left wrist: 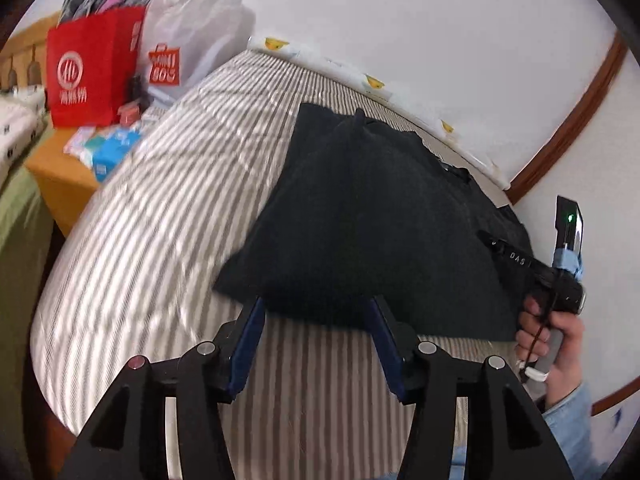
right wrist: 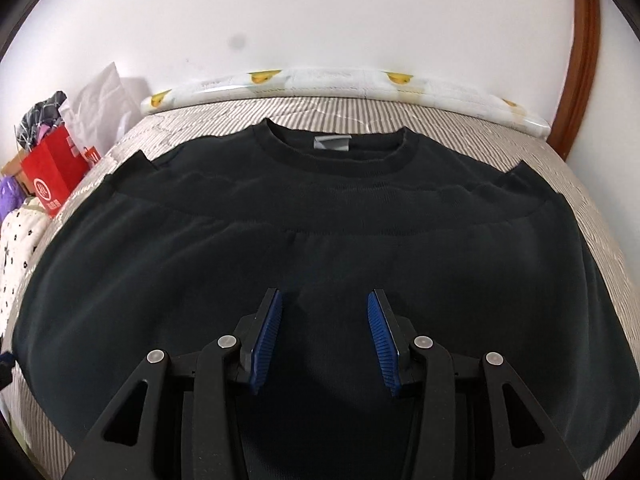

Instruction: Fold small clothes

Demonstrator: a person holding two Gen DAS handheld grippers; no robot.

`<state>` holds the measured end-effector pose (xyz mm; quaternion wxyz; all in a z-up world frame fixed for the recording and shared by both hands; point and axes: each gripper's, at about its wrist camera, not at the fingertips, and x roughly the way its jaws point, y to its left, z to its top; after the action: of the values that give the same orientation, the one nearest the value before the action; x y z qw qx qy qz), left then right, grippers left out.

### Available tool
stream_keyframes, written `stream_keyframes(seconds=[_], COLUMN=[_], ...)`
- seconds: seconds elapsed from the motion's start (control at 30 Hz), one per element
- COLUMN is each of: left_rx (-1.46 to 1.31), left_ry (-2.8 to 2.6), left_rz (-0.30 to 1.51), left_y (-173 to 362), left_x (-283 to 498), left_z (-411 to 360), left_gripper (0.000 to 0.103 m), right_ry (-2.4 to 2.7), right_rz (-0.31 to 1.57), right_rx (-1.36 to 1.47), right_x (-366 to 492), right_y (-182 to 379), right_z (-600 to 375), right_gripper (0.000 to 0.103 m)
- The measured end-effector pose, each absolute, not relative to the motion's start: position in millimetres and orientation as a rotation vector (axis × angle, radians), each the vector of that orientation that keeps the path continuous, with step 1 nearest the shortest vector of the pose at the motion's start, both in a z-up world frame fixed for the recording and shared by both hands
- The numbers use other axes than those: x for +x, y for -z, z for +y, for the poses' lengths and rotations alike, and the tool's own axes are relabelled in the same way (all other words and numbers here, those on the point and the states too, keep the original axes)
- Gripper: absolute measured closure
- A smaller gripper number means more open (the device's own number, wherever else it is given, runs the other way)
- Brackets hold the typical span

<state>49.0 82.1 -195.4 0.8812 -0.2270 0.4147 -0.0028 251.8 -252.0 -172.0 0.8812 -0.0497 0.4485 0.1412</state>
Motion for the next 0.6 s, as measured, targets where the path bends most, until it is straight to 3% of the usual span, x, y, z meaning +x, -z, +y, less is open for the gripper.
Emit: stream_keyframes(seconds=[0.6], left_rx=[-0.654], left_ry=[0.036], left_rz=[0.791], left_y=[220.0], left_x=[63.7], left_z=[78.1], left_gripper=[0.05], right_ry=[-0.32], right_rz=[0.933], right_rx=[-0.139], right_x=[161.5], right_y=[170.4], right_z=[-279.8], right_gripper=[0.059])
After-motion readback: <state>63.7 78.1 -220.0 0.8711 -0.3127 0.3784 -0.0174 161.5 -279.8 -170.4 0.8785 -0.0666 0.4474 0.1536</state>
